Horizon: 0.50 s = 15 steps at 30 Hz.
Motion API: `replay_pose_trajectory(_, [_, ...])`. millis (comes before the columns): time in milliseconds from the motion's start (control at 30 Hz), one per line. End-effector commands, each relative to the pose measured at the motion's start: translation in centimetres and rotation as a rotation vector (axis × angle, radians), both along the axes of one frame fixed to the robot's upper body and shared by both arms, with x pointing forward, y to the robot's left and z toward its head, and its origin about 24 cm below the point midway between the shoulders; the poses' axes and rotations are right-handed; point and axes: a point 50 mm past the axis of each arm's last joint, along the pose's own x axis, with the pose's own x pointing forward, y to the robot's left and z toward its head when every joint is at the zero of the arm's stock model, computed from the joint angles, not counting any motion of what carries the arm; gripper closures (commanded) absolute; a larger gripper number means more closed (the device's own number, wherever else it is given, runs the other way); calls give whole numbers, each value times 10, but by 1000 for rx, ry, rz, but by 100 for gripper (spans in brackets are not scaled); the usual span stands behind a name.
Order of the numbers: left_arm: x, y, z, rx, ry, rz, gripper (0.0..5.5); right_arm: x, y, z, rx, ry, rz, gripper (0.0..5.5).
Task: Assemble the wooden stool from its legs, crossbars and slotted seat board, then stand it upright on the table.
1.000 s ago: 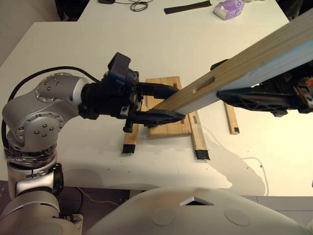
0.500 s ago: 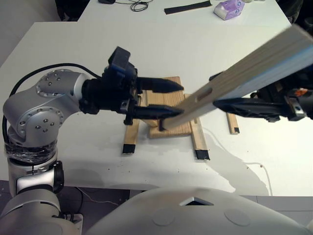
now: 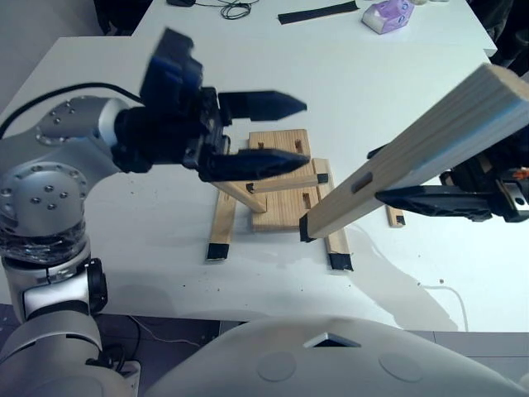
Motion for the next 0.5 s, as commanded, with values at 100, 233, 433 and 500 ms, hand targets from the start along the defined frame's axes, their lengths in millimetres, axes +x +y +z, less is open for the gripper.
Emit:
replay_pose_trajectory(100, [13,11,36,-109,-45,94,214,10,-12,-21,-190,-76,-85,347])
replay_pose_trajectory(233, [36,24,36,-73,-80,267,214,20,-14,-40,-245,-136,-139,347])
replay_pose_trajectory(433, [70,50,13,11,-60,458,214,34,-16,-56,-157,-188,-226,347])
replay_pose_trajectory(500, [75,54,4,36,-45,476,214,35,-15,-59,-118,-180,-236,347])
